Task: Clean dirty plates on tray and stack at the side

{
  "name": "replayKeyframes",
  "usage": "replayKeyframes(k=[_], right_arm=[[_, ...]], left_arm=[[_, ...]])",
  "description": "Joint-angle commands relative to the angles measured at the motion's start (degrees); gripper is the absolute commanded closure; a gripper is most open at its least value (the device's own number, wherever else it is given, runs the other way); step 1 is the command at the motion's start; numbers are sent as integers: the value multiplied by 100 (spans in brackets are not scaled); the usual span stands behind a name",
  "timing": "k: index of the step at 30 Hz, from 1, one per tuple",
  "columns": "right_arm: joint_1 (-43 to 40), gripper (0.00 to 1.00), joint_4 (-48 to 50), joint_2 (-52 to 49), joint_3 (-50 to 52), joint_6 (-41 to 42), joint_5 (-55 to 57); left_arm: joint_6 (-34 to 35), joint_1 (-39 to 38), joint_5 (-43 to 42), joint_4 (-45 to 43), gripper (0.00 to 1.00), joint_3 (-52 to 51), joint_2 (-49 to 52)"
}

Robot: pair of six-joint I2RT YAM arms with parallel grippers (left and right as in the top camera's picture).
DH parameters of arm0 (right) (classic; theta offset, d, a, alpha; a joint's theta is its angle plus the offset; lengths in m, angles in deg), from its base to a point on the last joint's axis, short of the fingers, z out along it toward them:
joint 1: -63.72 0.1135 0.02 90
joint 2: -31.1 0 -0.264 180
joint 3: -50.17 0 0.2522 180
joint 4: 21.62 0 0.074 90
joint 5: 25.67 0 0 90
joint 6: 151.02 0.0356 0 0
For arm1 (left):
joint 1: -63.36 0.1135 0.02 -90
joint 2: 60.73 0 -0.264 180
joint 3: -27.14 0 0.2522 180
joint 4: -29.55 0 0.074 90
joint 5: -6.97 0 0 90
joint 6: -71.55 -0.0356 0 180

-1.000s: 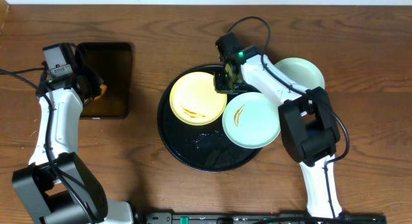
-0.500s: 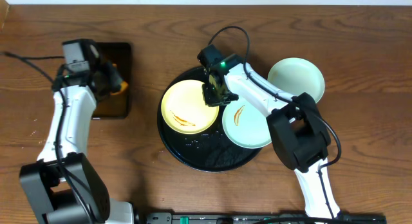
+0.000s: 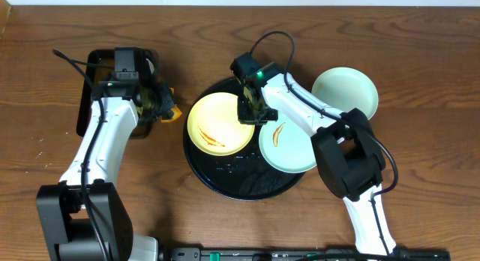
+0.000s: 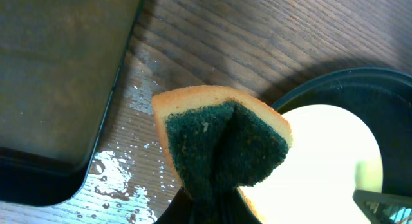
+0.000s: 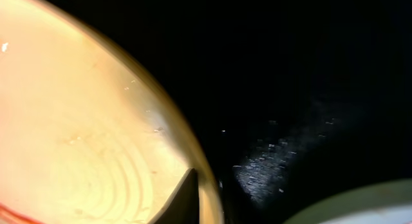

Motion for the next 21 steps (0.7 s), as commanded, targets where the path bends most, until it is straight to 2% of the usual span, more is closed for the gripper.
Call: replayKeyframes(k=[1, 5, 7, 10, 16, 21], right_arm=[[103, 78, -33, -98, 2, -321, -173], [-17, 67, -446, -50, -251, -702, -90], [-76, 66, -629, -48, -439, -1038, -92], [-133, 64, -723, -39, -772, -2063, -90], [-155, 50, -306, -39, -1165, -3998, -87], [-173, 54, 278, -136, -1137, -4524, -81]], left_arm=[[66, 2, 177, 46, 92, 31, -7], [61, 2, 289, 103, 92, 31, -7], [61, 2, 289, 103, 92, 31, -7], [61, 2, 291, 96, 92, 31, -7], [61, 2, 291, 98, 92, 31, -7], [59, 2, 289, 105, 92, 31, -7]])
